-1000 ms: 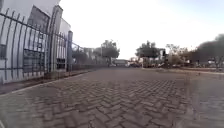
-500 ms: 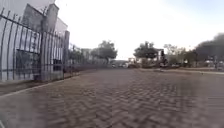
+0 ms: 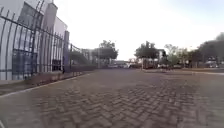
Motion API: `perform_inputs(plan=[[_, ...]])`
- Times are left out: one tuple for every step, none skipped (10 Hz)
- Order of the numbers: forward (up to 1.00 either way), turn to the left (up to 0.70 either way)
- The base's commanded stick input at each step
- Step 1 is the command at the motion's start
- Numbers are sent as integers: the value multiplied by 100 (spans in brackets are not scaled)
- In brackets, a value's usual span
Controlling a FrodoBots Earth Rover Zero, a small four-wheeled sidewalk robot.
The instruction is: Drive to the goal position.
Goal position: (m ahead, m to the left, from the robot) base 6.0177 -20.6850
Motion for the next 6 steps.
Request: perform_inputs(plan=[[100, 0], [100, 0], [100, 0], [100, 0], [100, 0], [100, 0]])
